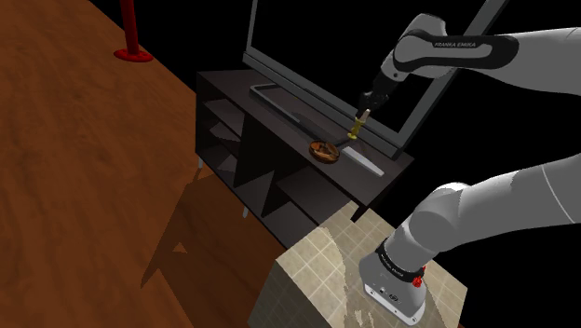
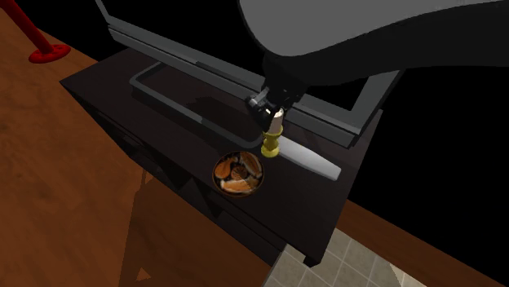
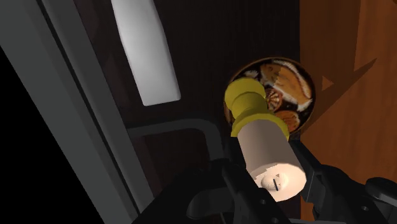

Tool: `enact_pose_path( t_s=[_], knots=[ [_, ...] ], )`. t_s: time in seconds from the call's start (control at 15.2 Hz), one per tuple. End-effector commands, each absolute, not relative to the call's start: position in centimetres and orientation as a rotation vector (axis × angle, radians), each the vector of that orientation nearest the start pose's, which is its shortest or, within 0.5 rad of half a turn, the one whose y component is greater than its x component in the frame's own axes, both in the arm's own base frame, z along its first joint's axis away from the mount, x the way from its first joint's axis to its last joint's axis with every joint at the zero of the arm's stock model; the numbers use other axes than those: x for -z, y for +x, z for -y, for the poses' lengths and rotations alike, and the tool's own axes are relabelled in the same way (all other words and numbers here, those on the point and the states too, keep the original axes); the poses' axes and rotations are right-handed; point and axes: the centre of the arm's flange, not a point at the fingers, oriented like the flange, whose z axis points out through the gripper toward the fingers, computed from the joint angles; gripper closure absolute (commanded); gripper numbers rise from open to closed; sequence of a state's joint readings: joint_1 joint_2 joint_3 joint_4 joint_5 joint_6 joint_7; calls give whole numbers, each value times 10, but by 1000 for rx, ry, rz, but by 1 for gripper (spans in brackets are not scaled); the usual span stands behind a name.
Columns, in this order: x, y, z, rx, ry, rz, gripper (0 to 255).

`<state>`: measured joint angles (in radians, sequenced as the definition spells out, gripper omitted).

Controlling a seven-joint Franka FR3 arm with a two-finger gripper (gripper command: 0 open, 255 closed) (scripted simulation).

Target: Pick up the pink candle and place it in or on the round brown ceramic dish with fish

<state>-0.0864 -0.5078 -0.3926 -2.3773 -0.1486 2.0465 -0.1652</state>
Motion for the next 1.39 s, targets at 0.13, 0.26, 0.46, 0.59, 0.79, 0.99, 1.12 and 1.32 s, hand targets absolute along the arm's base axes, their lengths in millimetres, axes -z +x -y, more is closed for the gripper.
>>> enact_pose_path(
  t_s=[0.13,0.26,0.46,0.59,0.79,0.99,1.12,1.32],
  knots=[
    [-519,405,181,246,-3108,-350,255],
    [-526,426,164,246,-3108,-350,255],
    [-511,426,164,246,-3108,-350,255],
    [-500,426,164,246,-3108,-350,255],
    [-484,426,164,246,-3108,-350,255],
    [-468,426,164,246,-3108,-350,255],
    [-458,426,164,246,-3108,-350,255],
    [-442,426,164,246,-3108,-350,255]
  ],
)
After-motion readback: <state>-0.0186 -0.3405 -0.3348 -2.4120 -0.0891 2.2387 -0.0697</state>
